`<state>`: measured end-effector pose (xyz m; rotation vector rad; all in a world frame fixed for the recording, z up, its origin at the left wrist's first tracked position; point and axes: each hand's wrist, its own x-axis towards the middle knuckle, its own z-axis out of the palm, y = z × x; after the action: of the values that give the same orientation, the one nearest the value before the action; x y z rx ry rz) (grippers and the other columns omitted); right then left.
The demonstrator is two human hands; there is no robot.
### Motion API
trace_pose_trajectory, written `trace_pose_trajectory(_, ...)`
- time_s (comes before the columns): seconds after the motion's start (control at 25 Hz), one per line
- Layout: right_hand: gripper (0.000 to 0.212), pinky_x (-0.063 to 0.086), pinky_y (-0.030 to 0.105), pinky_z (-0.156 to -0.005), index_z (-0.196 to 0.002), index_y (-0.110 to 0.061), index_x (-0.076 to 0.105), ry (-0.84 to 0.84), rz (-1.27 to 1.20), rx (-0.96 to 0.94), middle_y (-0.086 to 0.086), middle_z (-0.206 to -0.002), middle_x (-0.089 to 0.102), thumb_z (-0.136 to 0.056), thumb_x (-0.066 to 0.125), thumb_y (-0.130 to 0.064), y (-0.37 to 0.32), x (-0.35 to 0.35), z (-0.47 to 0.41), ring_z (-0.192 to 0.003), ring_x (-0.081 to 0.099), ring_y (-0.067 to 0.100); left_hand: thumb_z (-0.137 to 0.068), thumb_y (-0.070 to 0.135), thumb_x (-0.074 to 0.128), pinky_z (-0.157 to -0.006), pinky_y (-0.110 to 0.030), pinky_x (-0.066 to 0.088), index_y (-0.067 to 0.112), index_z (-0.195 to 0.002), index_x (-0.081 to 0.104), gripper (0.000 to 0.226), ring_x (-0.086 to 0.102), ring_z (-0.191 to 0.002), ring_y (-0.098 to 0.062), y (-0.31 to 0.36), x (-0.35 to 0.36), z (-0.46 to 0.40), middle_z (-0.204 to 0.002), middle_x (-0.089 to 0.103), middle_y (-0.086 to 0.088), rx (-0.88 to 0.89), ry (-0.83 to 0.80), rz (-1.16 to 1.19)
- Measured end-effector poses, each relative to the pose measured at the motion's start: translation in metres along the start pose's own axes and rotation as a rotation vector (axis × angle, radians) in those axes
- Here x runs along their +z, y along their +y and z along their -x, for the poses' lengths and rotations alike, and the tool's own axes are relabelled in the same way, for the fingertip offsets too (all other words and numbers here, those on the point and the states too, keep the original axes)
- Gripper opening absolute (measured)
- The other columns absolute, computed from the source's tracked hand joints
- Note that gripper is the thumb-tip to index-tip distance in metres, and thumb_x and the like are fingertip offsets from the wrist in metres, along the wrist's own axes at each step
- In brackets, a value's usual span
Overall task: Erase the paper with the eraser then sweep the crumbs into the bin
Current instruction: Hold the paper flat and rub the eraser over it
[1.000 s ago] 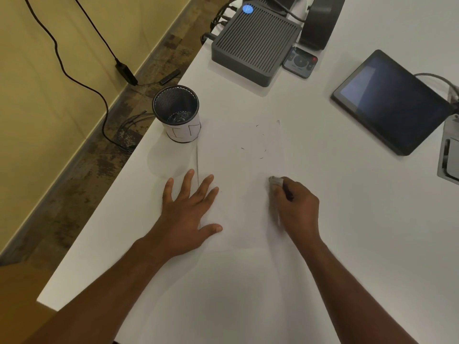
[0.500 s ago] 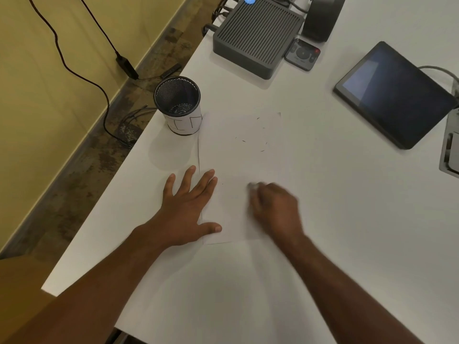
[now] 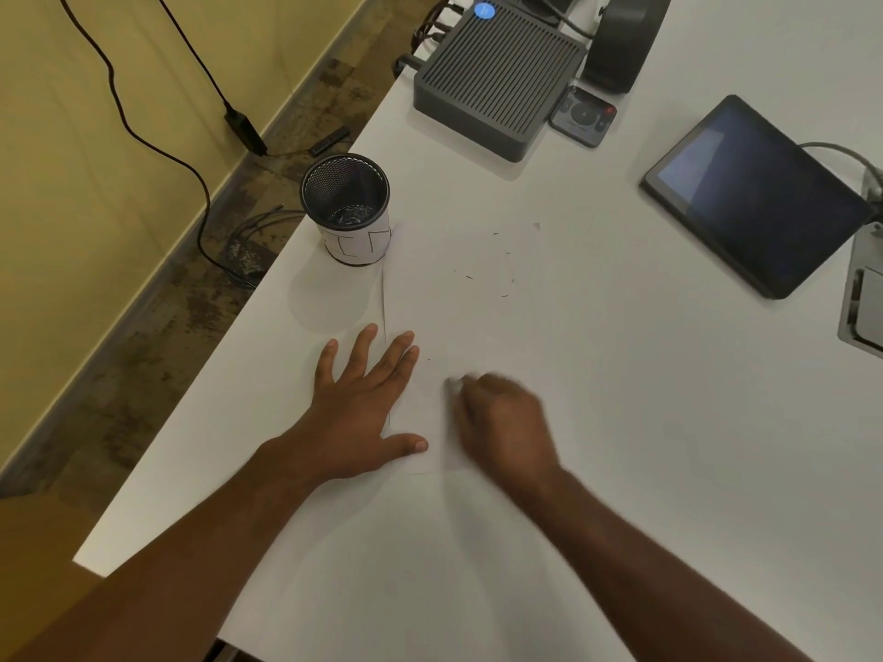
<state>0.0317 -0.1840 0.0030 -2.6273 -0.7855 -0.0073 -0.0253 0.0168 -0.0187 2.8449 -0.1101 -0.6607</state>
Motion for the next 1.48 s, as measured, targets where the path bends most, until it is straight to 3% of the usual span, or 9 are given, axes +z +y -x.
trace_pose_trajectory(0.08, 0.023, 0.039, 0.03, -0.05, -0.071, -0.011, 0.06, -0.057, -0.02, -0.139, 0.005, -0.061, 0.054, -0.093, 0.059, -0.019, -0.001, 0.003, 0.011, -0.055, 0.052, 0.028, -0.078, 0.09, 0.023, -0.115, -0.059, -0.019, 0.032, -0.152, -0.026, 0.106, -0.04, -0.143, -0.021, 0.0, 0.001, 0.0, -0.155, -0.04, 0.017, -0.003, -0.004, -0.009)
trace_pose_trajectory(0.24, 0.034, 0.039, 0.03, -0.045, -0.061, -0.013, 0.053, 0.141, 0.026, 0.181, 0.003, -0.054, 0.047, -0.094, 0.06, -0.021, 0.034, -0.01, -0.025, -0.048, 0.047, 0.026, -0.076, 0.091, 0.024, -0.115, -0.059, -0.02, 0.031, -0.151, -0.029, 0.109, -0.042, -0.142, -0.022, 0.0, -0.002, -0.001, -0.153, -0.044, 0.017, 0.001, -0.035, -0.01)
trace_pose_trajectory(0.44, 0.02, 0.042, 0.032, -0.048, -0.073, -0.012, 0.06, -0.09, -0.03, -0.125, 0.004, -0.062, 0.054, -0.092, 0.06, -0.019, -0.002, 0.002, 0.014, -0.057, 0.052, 0.027, -0.074, 0.093, 0.019, -0.115, -0.059, -0.02, 0.032, -0.149, -0.032, 0.109, -0.042, -0.141, -0.022, 0.0, -0.003, 0.0, -0.152, -0.046, 0.016, -0.003, -0.046, -0.021)
trace_pose_trajectory(0.6, 0.034, 0.032, 0.028, -0.046, -0.061, -0.013, 0.053, 0.153, 0.06, 0.184, 0.002, -0.054, 0.047, -0.093, 0.061, -0.021, 0.035, -0.013, -0.025, -0.048, 0.05, 0.027, -0.077, 0.09, 0.025, -0.115, -0.059, -0.021, 0.03, -0.151, -0.029, 0.109, -0.042, -0.141, -0.022, 0.0, -0.002, 0.0, -0.153, -0.044, 0.015, 0.004, -0.041, -0.018)
trace_pose_trajectory(0.76, 0.015, 0.039, 0.029, -0.048, -0.074, -0.012, 0.062, -0.059, 0.023, -0.125, 0.003, -0.062, 0.055, -0.088, 0.064, -0.016, -0.012, 0.007, 0.023, -0.055, 0.052, 0.026, -0.073, 0.094, 0.016, -0.115, -0.058, -0.021, 0.031, -0.15, -0.029, 0.109, -0.041, -0.142, -0.022, 0.0, -0.002, 0.0, -0.154, -0.043, 0.016, 0.008, -0.027, -0.014)
trace_pose_trajectory(1.0, 0.039, 0.027, 0.028, -0.047, -0.057, -0.015, 0.047, 0.195, 0.091, 0.25, 0.004, -0.051, 0.045, -0.094, 0.059, -0.022, 0.05, -0.022, -0.026, -0.045, 0.046, 0.028, -0.073, 0.093, 0.018, -0.115, -0.058, -0.021, 0.031, -0.151, -0.028, 0.109, -0.042, -0.142, -0.022, 0.0, -0.003, 0.0, -0.154, -0.043, 0.016, 0.004, -0.041, -0.018)
trace_pose_trajectory(1.16, 0.025, 0.032, 0.03, -0.047, -0.07, -0.013, 0.059, -0.01, 0.062, -0.076, 0.004, -0.061, 0.053, -0.093, 0.057, -0.021, 0.008, 0.003, 0.017, -0.055, 0.051, 0.028, -0.074, 0.092, 0.016, -0.115, -0.058, -0.021, 0.031, -0.15, -0.029, 0.108, -0.042, -0.141, -0.023, 0.001, -0.004, 0.001, -0.153, -0.043, 0.015, 0.0, -0.043, -0.021)
trace_pose_trajectory(1.36, 0.039, 0.028, 0.029, -0.047, -0.058, -0.014, 0.048, 0.2, 0.139, 0.292, 0.004, -0.052, 0.047, -0.095, 0.057, -0.024, 0.07, -0.029, -0.026, -0.049, 0.052, 0.031, -0.078, 0.09, 0.027, -0.115, -0.059, -0.021, 0.03, -0.151, -0.029, 0.11, -0.043, -0.141, -0.022, 0.001, -0.005, 0.001, -0.152, -0.045, 0.016, 0.007, -0.043, -0.014)
trace_pose_trajectory(1.48, 0.033, 0.032, 0.03, -0.046, -0.063, -0.015, 0.052, 0.063, 0.077, 0.125, 0.005, -0.056, 0.05, -0.094, 0.058, -0.024, 0.031, -0.01, 0.001, -0.05, 0.05, 0.029, -0.078, 0.089, 0.027, -0.115, -0.059, -0.021, 0.03, -0.152, -0.028, 0.11, -0.043, -0.141, -0.022, 0.001, -0.004, 0.001, -0.153, -0.045, 0.016, 0.006, -0.039, -0.01)
